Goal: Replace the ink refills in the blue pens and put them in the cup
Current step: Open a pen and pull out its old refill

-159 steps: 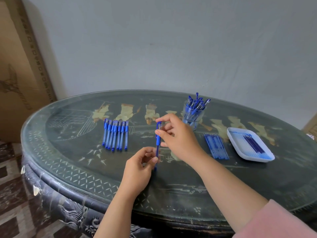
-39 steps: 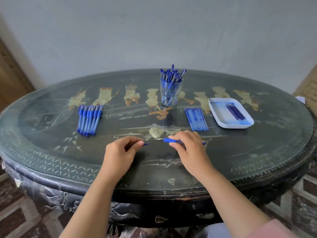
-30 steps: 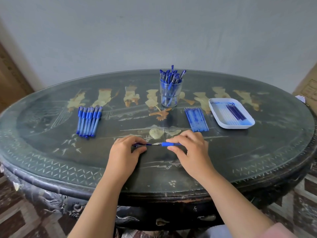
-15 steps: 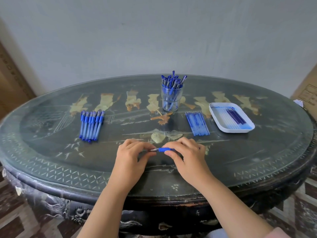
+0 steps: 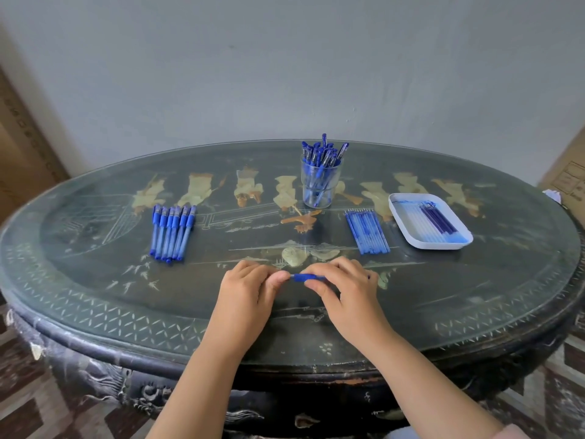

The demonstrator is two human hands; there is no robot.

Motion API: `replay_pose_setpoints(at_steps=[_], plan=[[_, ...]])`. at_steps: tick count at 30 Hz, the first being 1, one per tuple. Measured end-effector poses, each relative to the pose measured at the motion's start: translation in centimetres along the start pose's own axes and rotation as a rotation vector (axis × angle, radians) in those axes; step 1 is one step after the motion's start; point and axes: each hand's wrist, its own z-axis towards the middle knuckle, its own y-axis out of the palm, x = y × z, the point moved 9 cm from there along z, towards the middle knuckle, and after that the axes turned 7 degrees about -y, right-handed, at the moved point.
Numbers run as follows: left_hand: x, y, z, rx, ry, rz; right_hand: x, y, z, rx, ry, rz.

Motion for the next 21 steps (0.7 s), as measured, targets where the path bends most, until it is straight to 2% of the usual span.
replay_pose_setpoints(at_steps=[3,8,12,17,21], plan=[[-0.41,0.47,-0.09,-0.081,-0.065,-0.092,0.16,-0.1,0.03,0.011,0.005,0.01],[0.18,0.04,-0.03,-0.032,-0.033,-0.071,-0.01,0.06,-0.03,-0.006,-0.006,-0.026],[-0.27,0.52,-0.24,-0.116,-0.117,-0.093,0.0,-0.15,0.04,0.004,-0.003,-0.02],[-0.33,0.13,-0.1,-0.063,-0.105,-0.096,-0.16,0.06,0.01,-0.012,-0.013,-0.047],[-0.58,0.36,-0.26,-0.124,-0.186,-0.155,-0.11,-0.22,0.03,0.013,-0.011,-0.035]])
